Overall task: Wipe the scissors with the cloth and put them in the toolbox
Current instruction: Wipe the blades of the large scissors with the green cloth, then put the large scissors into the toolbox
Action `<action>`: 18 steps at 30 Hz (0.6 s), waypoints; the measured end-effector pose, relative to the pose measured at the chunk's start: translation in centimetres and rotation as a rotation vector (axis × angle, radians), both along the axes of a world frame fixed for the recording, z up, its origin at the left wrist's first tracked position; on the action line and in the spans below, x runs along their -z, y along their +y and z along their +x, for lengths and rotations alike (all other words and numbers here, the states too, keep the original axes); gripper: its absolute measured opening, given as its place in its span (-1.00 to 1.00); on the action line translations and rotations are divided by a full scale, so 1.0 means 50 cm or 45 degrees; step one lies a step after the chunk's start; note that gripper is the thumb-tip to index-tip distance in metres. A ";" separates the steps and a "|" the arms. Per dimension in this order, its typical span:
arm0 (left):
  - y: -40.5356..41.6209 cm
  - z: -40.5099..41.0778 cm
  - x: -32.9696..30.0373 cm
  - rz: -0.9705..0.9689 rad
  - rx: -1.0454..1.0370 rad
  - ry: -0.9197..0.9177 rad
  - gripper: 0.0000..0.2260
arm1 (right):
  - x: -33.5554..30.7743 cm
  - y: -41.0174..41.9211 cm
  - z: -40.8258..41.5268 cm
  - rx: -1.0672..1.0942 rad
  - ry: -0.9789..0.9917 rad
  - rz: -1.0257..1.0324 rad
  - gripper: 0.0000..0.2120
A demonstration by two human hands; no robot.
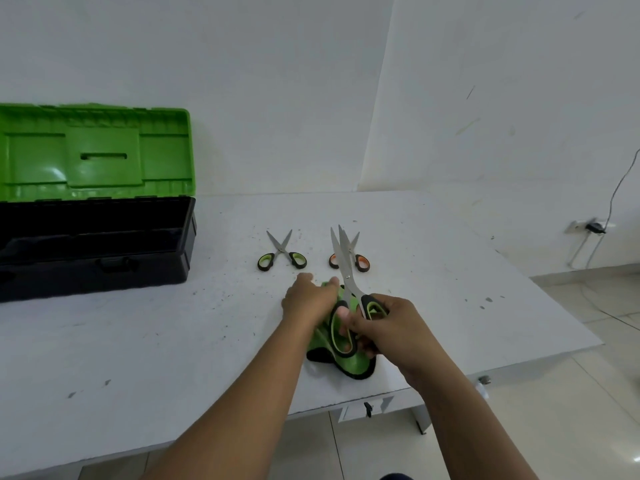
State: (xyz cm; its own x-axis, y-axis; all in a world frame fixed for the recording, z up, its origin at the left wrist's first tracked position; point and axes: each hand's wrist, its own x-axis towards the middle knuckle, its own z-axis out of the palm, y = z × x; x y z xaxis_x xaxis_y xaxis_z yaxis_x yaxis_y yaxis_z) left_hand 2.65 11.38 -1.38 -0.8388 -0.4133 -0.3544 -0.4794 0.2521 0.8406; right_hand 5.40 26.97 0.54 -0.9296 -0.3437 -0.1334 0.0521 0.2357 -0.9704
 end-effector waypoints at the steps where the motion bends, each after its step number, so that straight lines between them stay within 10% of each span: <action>1: -0.002 0.002 -0.006 -0.118 -0.042 0.031 -0.49 | 0.001 -0.002 -0.002 0.003 0.013 0.001 -0.72; 9: -0.045 0.041 -0.076 0.326 0.016 0.505 -0.67 | -0.004 -0.034 -0.006 -0.019 0.020 0.022 -0.72; 18: -0.089 0.090 -0.071 0.397 0.109 0.466 -0.80 | -0.024 -0.094 0.024 0.010 0.047 -0.031 -0.77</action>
